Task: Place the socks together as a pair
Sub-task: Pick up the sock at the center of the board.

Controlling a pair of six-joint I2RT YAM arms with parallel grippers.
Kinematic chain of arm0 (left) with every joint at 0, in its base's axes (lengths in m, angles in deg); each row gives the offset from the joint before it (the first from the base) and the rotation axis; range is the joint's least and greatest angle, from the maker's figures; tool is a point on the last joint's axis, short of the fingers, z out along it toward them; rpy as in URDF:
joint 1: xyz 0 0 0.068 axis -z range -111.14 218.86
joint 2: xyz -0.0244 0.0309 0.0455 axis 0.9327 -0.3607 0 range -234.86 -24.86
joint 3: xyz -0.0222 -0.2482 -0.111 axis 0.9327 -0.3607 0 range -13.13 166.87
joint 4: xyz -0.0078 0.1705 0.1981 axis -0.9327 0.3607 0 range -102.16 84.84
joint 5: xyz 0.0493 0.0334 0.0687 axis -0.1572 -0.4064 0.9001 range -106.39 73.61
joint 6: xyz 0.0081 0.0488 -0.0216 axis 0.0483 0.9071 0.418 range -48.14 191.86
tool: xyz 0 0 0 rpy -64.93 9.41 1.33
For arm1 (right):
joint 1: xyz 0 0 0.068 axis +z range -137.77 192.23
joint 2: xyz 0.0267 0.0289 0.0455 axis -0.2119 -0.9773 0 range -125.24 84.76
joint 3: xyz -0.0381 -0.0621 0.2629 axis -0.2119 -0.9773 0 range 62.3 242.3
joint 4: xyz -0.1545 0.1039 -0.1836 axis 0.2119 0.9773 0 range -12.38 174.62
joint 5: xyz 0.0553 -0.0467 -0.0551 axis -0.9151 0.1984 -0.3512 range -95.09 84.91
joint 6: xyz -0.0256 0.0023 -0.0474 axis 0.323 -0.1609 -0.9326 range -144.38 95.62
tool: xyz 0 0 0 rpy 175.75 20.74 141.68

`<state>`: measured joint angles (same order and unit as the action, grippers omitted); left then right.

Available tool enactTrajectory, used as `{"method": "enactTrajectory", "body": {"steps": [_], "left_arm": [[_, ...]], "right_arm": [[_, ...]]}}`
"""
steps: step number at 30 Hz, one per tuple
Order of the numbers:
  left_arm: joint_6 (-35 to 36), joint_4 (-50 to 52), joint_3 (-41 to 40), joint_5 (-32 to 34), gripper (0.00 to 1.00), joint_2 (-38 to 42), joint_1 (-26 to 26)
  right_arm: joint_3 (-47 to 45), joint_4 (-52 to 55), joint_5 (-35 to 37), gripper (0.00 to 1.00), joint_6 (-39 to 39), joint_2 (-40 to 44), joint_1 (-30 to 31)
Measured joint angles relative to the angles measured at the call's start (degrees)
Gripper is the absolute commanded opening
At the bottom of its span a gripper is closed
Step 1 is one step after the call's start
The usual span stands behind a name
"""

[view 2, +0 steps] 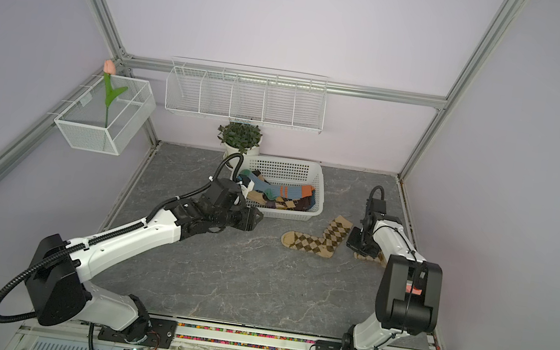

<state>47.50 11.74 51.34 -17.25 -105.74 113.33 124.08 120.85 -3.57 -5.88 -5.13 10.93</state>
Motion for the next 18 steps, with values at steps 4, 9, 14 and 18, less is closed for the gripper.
{"method": "enactTrajectory", "body": {"steps": [4, 9, 14, 18], "left_arm": [[-0.17, 0.92, -2.34, 0.98, 0.61, 2.89, -0.02], [-0.46, 3.39, -5.31, 2.49, 0.61, 6.84, -0.11], [-0.74, 5.49, -8.76, 4.13, 0.61, 11.69, -0.11], [-1.55, 5.62, -13.11, 5.75, 0.61, 15.91, -0.11]], "right_arm": [[1.55, 2.84, -4.28, 0.07, 0.11, 7.41, 6.71], [-0.37, 5.07, -9.75, 0.07, 1.01, 14.01, 14.97], [-2.8, 5.55, -15.3, 0.07, 3.1, 18.91, 23.08], [-4.7, 1.29, -19.19, 0.1, 7.21, 19.28, 31.91]]}}
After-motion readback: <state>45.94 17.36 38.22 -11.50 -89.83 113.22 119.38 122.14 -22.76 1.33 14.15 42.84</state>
